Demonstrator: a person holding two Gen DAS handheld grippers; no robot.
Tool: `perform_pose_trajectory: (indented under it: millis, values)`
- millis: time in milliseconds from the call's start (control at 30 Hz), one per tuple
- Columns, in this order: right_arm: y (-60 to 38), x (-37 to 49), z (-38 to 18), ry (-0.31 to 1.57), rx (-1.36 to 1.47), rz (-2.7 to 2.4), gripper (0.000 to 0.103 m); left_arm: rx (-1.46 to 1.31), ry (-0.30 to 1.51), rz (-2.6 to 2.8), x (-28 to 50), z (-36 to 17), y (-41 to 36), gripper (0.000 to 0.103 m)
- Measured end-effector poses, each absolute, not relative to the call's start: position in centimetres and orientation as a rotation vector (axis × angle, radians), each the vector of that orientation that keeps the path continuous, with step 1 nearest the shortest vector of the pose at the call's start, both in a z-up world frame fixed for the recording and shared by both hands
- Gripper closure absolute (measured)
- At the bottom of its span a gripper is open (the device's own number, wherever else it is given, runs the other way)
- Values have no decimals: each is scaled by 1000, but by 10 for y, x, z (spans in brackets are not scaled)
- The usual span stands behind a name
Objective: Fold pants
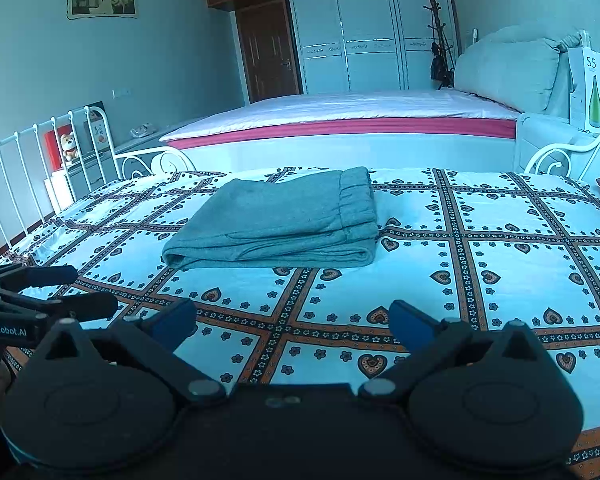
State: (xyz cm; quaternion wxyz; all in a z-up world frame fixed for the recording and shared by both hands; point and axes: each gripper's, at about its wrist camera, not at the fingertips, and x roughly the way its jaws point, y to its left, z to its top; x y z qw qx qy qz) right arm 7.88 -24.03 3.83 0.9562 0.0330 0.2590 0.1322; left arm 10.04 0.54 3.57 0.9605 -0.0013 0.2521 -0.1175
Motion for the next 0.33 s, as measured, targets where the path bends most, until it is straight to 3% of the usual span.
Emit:
perform_pose_trajectory:
  millis: [333]
  values:
    - [-241, 79, 37, 525, 64, 273, 6, -18, 509, -243, 100, 37, 8, 0]
